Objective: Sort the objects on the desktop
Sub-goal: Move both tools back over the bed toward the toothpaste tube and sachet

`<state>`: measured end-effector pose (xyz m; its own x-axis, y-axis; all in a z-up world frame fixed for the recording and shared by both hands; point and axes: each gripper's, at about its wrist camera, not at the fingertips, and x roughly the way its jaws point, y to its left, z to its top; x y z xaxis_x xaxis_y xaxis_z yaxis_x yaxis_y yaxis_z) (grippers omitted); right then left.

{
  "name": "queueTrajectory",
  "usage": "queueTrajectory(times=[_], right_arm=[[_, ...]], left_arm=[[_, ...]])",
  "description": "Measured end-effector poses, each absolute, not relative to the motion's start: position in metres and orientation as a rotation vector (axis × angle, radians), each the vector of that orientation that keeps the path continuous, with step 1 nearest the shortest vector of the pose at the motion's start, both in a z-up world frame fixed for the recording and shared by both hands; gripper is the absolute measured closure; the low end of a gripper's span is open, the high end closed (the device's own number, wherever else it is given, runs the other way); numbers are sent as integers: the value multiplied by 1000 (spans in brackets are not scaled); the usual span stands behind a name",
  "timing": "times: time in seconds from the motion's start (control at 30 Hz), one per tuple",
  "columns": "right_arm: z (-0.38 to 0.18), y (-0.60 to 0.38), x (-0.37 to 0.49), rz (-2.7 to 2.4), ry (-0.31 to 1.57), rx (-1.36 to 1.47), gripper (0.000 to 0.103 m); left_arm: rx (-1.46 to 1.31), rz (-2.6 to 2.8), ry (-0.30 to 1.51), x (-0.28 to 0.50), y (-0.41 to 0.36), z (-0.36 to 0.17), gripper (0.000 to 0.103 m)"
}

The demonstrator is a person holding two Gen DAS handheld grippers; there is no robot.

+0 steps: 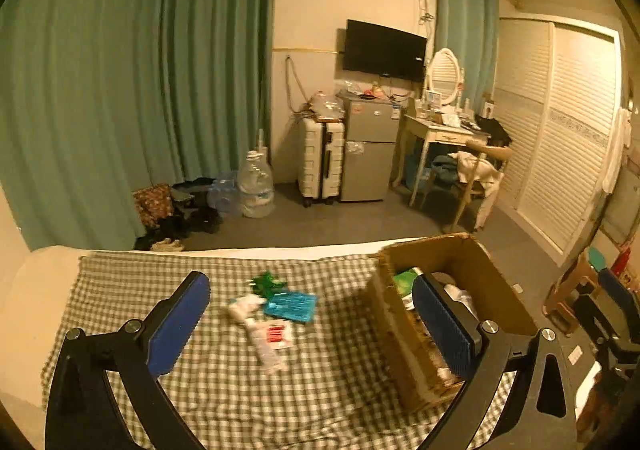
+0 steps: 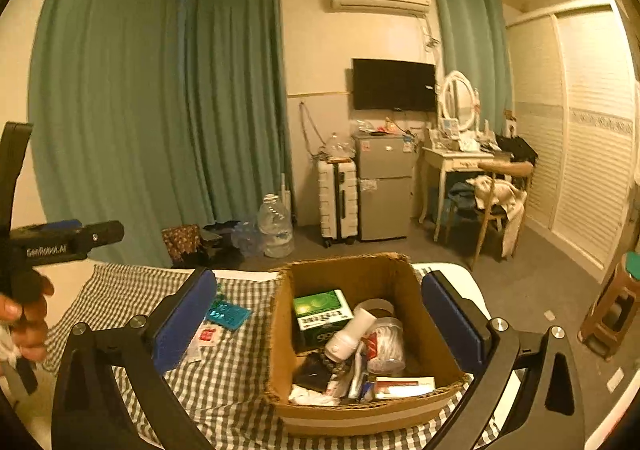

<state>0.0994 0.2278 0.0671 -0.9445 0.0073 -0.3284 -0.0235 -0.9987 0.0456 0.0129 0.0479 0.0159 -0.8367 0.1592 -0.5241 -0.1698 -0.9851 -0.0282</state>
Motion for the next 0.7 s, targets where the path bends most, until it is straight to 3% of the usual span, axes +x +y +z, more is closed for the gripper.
queueTrajectory(times=[0.27,0.43,0.57,0.7], right_arm=[[72,199,106,3110,123,-385,0],[78,187,109,3049,84,-38,0],[63,187,86,3103,217,-133,0],[44,181,62,3098,181,-222,0]], left_arm=[[-787,2904,151,7,0,11,0],[-756,2999,135,-11,-28,-1,0],[-772,2992,10,-36,-54,-23,0],[-794,2968,-27,-57,-62,-62,0]])
